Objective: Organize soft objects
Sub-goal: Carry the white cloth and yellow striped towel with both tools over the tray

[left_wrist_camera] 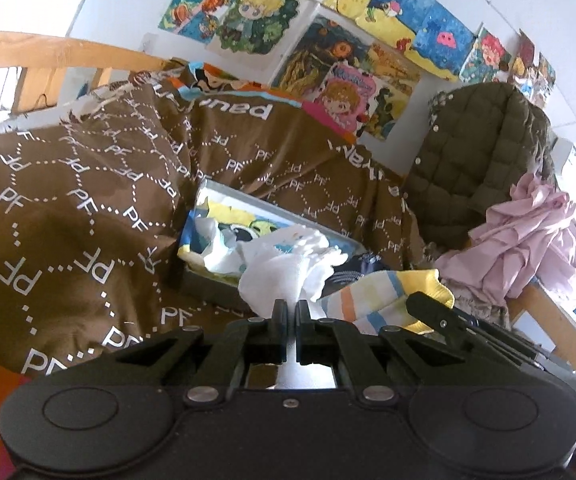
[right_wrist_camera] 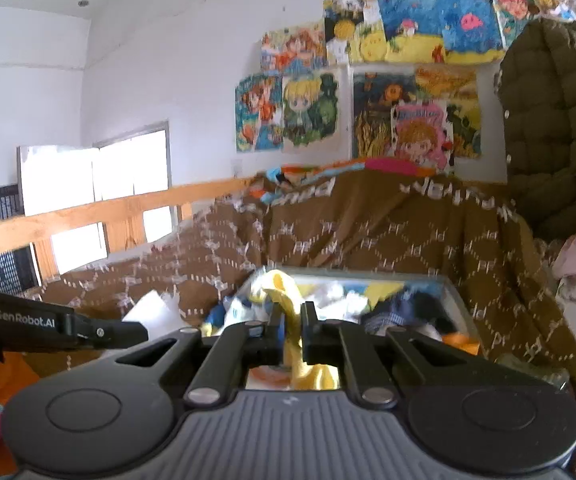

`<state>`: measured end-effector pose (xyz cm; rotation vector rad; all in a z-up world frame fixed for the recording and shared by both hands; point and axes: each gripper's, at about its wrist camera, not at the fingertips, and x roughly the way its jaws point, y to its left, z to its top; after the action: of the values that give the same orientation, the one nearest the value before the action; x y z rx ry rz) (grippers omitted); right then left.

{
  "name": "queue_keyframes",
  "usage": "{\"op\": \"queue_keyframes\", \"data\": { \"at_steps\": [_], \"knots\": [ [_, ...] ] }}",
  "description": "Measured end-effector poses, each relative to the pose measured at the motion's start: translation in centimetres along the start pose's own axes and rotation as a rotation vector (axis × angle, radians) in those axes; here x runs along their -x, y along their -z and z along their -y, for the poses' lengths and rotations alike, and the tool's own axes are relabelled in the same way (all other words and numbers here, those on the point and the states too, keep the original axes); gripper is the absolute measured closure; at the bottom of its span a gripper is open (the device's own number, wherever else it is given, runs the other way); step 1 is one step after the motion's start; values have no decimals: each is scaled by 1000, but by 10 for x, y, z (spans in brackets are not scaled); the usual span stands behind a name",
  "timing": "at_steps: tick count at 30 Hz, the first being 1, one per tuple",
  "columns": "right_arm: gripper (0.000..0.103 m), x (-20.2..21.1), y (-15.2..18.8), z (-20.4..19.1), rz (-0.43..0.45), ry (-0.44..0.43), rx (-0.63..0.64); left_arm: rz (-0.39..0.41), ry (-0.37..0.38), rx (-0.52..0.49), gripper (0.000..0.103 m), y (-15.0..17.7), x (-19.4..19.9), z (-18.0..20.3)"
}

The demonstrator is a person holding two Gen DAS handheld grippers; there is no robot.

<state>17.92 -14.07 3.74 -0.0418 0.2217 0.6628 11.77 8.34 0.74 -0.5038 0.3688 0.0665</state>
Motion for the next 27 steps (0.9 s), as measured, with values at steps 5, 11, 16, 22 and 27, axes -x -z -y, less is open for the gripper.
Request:
{"op": "queue_keyframes", "data": {
  "at_steps": [5, 11, 16, 22, 27],
  "knots": [
    [95, 16, -13, 2, 33, -27, 4, 43, -18, 55, 101, 0, 18, 8],
    [95, 29, -24, 6, 59, -56, -11, 70, -29, 94, 100, 0, 37, 18],
    [95, 37, -34, 10, 71, -82, -26, 81, -43, 108, 100, 5, 47, 25],
    [95, 40, -41, 17, 76, -118, -62, 94, -59, 124, 100, 7, 51, 29],
    [95, 38, -44, 22, 78, -125, -68, 110, -69, 123, 100, 0, 46, 29]
  ]
}}
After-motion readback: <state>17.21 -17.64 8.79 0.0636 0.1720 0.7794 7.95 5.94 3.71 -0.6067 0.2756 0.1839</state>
